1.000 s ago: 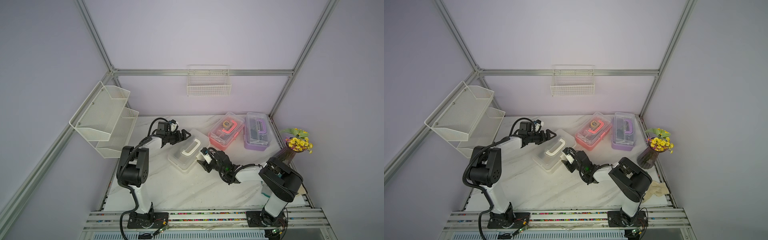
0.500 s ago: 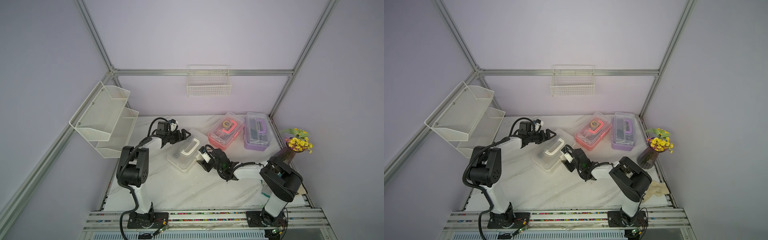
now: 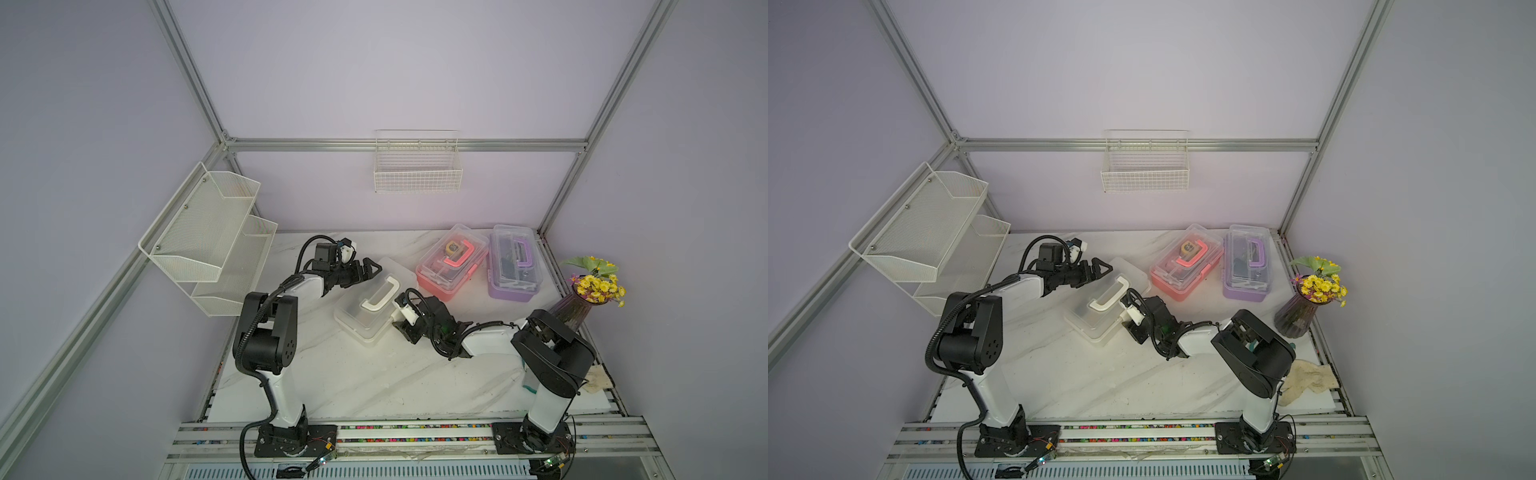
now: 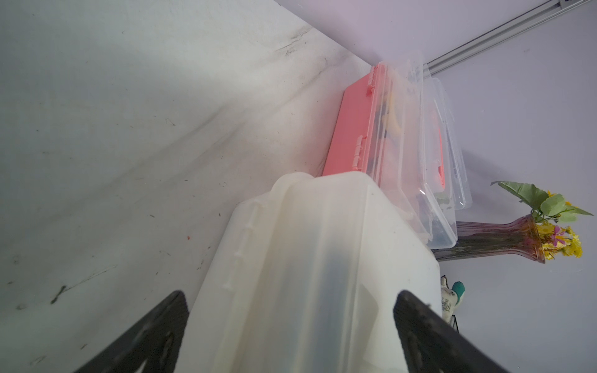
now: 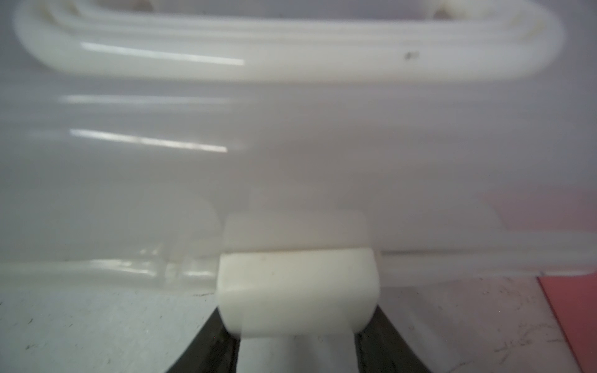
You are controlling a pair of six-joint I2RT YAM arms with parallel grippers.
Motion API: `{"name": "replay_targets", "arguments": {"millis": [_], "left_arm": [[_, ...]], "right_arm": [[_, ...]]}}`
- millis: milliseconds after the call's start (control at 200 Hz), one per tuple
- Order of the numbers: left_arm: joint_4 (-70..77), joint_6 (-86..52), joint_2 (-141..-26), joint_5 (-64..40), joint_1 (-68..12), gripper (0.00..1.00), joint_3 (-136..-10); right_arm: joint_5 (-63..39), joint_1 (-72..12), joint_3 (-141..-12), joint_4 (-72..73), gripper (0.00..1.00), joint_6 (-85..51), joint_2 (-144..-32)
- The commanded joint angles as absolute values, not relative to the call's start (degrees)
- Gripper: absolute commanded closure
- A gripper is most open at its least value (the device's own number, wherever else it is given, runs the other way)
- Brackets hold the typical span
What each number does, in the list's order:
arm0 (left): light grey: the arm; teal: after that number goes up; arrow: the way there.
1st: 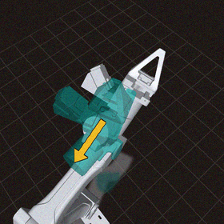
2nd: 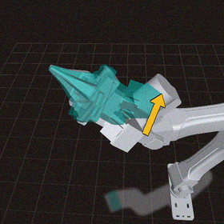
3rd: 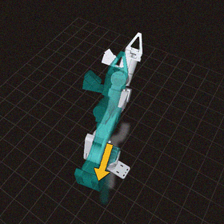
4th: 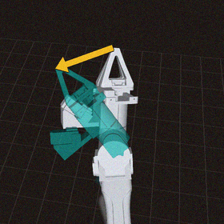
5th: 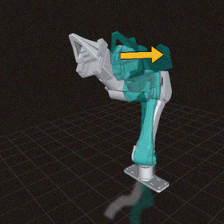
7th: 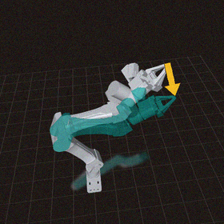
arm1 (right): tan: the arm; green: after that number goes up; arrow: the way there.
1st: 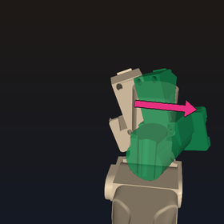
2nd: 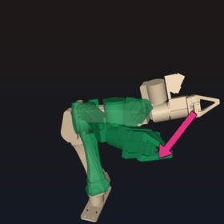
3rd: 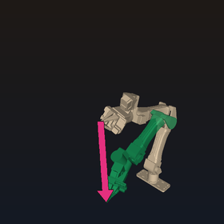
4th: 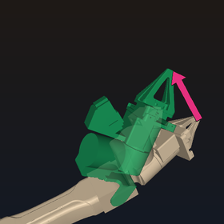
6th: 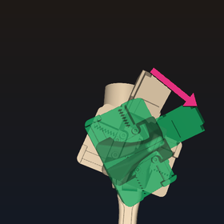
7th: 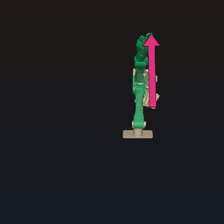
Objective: Close toolboxes
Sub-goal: Fasten the toolbox latch on the toolbox.
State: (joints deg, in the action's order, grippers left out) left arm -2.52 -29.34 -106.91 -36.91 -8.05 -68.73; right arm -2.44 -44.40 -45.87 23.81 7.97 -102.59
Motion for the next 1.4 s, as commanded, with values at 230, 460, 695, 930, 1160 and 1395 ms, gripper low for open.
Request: {"name": "replay_targets", "arguments": {"millis": [230, 460, 695, 930, 1160, 1395], "left_arm": [[-3.6, -28.6, -105.0, -36.3, -8.7, 0.00, -66.7], [-4.7, -28.9, -103.3, -35.5, -8.2, 0.00, -67.4], [-5.9, -30.3, -97.8, -31.2, -8.2, 0.00, -63.6], [-7.1, -30.7, -92.6, -29.3, -8.1, 0.00, -60.0], [-7.1, -30.9, -92.2, -32.0, -8.3, 0.00, -59.6], [-8.0, -30.6, -91.4, -31.5, -8.9, 0.06, -57.3]], "right_arm": [[-2.2, -44.7, -44.4, 19.8, 0.28, 8.8, -100.0], [-2.8, -44.4, -39.7, 17.8, 0.18, 2.5, -92.7], [-10.3, -39.1, -37.3, 14.7, 0.23, -15.3, -83.8], [-15.9, -38.2, -34.6, 25.9, 0.33, -33.7, -85.8], [-17.9, -38.1, -29.8, 45.7, 0.45, -44.6, -91.2], [-17.9, -38.1, -31.7, 51.1, 0.44, -44.7, -96.5]]}}
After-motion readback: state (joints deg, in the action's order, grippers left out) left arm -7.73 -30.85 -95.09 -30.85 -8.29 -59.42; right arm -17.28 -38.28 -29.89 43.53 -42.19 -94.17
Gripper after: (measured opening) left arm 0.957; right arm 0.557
